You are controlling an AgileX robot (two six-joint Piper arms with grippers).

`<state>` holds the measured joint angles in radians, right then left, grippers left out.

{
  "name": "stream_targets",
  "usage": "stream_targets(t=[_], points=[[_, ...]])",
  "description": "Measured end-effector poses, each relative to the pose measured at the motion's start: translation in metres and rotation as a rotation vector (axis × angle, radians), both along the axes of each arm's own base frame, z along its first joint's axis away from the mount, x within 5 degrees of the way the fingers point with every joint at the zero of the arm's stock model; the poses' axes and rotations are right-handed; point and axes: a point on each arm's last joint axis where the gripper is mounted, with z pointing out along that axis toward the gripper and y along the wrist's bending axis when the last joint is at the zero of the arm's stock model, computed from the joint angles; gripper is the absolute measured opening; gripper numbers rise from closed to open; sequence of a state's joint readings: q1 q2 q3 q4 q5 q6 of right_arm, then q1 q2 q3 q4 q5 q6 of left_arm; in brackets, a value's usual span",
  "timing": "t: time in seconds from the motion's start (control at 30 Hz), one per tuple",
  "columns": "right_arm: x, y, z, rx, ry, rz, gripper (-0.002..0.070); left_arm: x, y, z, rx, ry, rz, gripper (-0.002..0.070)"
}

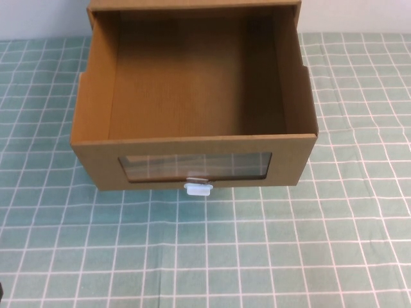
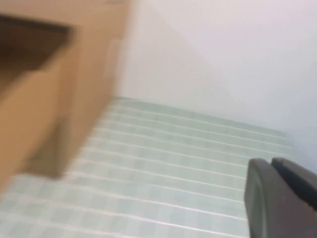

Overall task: Open the shoe box
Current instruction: 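Pull the top drawer of the cardboard box fully open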

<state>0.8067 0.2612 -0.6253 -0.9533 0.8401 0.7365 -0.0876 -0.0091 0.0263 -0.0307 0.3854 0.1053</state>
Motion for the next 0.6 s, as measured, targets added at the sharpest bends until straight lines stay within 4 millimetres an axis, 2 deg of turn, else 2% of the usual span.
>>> stream_targets(t=[0.17, 0.3, 0.4, 0.6], points=[[-0.013, -0.02, 0.0, 0.002, -0.006, -0.387, -0.0014, 0.0, 0.0, 0.0, 0.002, -0.001, -0.001, -0.0005], [-0.019, -0.024, 0.003, 0.009, -0.043, -0.523, -0.0014, 0.0, 0.0, 0.0, 0.003, -0.001, -0.001, -0.0005], [-0.018, -0.017, 0.009, 0.054, -0.113, -0.481, -0.0014, 0.0, 0.0, 0.0, 0.004, -0.001, -0.001, -0.0005], [-0.012, 0.013, 0.026, 0.269, -0.301, -0.147, -0.0014, 0.0, 0.0, 0.0, 0.006, 0.0, -0.001, -0.0005]])
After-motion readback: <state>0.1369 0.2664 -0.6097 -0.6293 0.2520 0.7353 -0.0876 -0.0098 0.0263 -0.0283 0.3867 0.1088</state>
